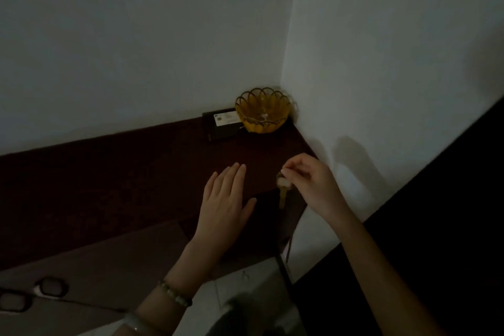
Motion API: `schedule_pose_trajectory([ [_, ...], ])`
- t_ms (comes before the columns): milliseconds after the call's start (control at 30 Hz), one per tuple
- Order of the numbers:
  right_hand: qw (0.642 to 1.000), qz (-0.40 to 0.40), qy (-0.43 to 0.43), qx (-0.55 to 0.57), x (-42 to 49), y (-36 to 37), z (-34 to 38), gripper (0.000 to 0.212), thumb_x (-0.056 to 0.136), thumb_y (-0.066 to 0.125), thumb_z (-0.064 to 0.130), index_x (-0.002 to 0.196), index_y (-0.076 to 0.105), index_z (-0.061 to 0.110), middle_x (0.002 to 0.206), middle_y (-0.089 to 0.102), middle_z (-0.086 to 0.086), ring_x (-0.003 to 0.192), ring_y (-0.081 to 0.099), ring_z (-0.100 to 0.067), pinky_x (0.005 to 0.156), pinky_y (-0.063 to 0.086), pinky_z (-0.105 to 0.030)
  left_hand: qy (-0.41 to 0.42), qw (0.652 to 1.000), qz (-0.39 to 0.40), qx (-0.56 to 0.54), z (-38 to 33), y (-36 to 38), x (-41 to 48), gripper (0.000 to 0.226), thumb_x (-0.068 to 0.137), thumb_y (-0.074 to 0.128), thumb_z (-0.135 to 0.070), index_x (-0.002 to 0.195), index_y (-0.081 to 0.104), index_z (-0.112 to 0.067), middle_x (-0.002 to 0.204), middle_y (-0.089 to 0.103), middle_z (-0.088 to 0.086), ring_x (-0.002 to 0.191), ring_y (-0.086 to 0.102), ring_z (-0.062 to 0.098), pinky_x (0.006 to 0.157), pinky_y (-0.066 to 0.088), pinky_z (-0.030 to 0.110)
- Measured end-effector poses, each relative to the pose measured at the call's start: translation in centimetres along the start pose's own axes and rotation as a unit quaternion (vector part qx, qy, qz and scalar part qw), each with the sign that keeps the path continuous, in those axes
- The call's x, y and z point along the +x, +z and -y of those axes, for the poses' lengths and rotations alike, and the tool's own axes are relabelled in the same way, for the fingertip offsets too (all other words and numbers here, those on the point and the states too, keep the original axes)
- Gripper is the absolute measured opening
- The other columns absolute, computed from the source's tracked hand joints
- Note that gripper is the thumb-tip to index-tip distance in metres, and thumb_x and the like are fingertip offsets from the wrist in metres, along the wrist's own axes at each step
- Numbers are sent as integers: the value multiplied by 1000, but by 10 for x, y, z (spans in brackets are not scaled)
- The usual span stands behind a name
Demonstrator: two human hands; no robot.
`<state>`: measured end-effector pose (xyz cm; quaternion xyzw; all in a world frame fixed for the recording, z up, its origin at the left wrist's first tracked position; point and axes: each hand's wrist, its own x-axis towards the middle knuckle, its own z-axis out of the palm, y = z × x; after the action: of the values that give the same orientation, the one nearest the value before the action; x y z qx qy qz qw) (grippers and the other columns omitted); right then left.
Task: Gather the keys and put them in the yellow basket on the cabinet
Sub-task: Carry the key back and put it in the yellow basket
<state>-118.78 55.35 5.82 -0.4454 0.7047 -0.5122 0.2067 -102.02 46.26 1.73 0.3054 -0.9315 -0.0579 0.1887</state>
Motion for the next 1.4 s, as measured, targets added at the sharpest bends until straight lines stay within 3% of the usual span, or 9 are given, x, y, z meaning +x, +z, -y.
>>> schedule_pose_trajectory([
  [233, 999, -35, -14, 8, 84, 6, -13, 17, 83, 63, 9, 77, 61, 25, 78, 66, 6, 72, 62, 0, 64, 48, -11, 6, 1000, -5, 8, 34, 23, 78, 67, 85, 61, -34, 140, 31, -8, 145, 39, 14, 134, 35, 27, 112, 24, 45],
  [400, 994, -105, 1, 28, 143, 7, -17, 23, 83, 63, 5, 74, 60, 26, 80, 67, -3, 79, 64, -21, 69, 55, -34, 51, 998, -25, 2, 69, 35, 143, 65, 80, 69, -26, 134, 40, -4, 138, 47, 17, 127, 44, 31, 107, 32, 47],
  [567, 978, -204, 3, 51, 191, 9, -22, 12, 83, 61, 2, 78, 62, 13, 79, 67, -6, 75, 65, -12, 61, 55, -23, 147, 989, -21, -14, 99, 51, 199, 63, 75, 74, -18, 130, 47, -4, 133, 52, 18, 123, 48, 31, 103, 38, 47],
  [700, 972, -225, 31, 67, 224, 11, -30, 12, 82, 62, 0, 77, 62, 10, 76, 67, -2, 70, 64, -2, 57, 51, -15, 211, 977, -22, -32, 112, 68, 226, 54, 75, 74, -18, 124, 54, -7, 129, 57, 13, 121, 51, 29, 106, 31, 46],
  [767, 972, -217, 38, 77, 241, 10, -37, 13, 81, 62, -3, 76, 62, 9, 75, 65, -1, 64, 62, 2, 50, 48, -10, 238, 970, -31, -42, 116, 77, 234, 42, 76, 73, -19, 116, 61, -10, 121, 63, 10, 115, 56, 27, 104, 34, 46],
  [967, 986, -99, 123, 43, 282, 18, -75, 14, 81, 61, -6, 77, 61, 7, 79, 62, -5, 73, 61, -13, 52, 57, -20, 261, 961, -37, -81, 118, 92, 243, 18, 86, 63, -23, 102, 68, -17, 98, 72, -2, 93, 64, 19, 96, 43, 39],
  [1033, 989, -70, 131, 2, 292, 24, -87, 14, 81, 61, -7, 76, 61, 6, 82, 64, -10, 73, 59, -11, 51, 55, -18, 256, 963, -31, -81, 119, 95, 244, 16, 87, 61, -21, 102, 68, -18, 94, 72, -3, 88, 63, 19, 91, 43, 37],
  [1133, 987, -43, 108, -115, 303, 31, -98, 13, 76, 68, -1, 75, 67, 13, 83, 69, -7, 77, 62, -13, 65, 49, -19, 259, 962, -31, -80, 122, 98, 244, 16, 86, 62, -20, 102, 68, -20, 92, 72, -4, 86, 63, 19, 86, 41, 36],
  [1400, 969, 4, 130, -212, 318, 40, -112, 18, 75, 65, 0, 84, 69, 16, 88, 71, -6, 75, 58, -9, 64, 39, -12, 269, 959, -40, -77, 125, 103, 244, 17, 86, 62, -20, 102, 68, -19, 94, 72, -5, 87, 62, 19, 85, 39, 35],
])
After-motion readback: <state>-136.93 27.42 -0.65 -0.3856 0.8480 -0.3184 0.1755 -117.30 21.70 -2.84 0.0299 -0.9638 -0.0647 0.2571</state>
